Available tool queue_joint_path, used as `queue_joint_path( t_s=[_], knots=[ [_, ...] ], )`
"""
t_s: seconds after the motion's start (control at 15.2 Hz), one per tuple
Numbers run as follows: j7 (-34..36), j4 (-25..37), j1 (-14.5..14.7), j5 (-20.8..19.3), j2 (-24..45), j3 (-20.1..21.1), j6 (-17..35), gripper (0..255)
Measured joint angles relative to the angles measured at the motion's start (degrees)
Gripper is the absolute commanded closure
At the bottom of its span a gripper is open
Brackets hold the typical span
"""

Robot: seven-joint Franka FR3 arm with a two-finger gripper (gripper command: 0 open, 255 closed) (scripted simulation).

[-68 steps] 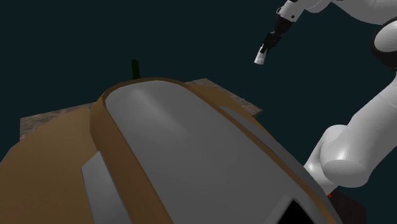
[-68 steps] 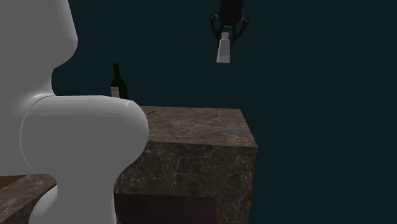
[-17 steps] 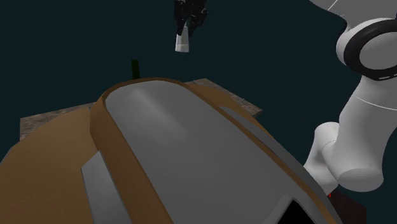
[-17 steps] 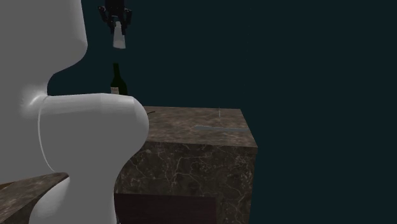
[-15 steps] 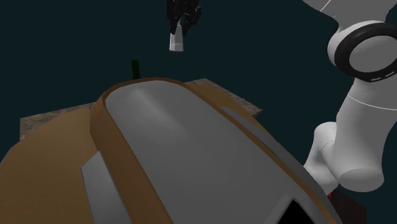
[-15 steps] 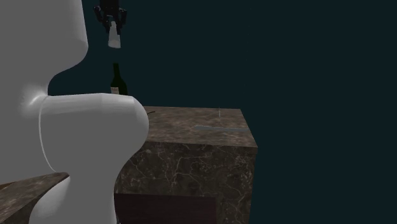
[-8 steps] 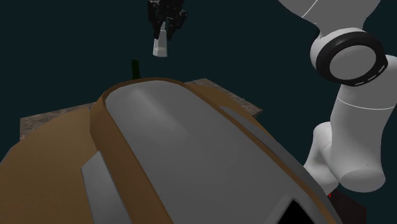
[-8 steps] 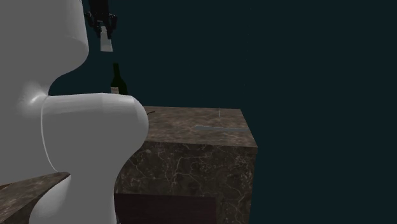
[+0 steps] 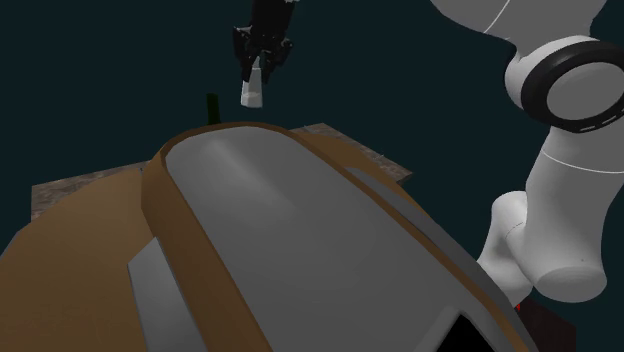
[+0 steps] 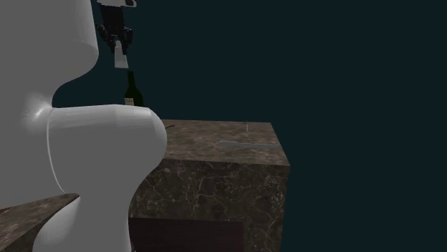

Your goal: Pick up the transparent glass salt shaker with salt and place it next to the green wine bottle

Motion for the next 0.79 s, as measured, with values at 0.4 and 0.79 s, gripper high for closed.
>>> queue_joint_path(
  t_s=[0.4, 0.79],
  knots=[
    [0.3, -8.1, 0.5, -0.5, -2.3, 0.2, 5.8, 255],
    [0.2, -14.1, 0.7, -0.7, -3.4, 0.2, 10.8, 255]
  ],
)
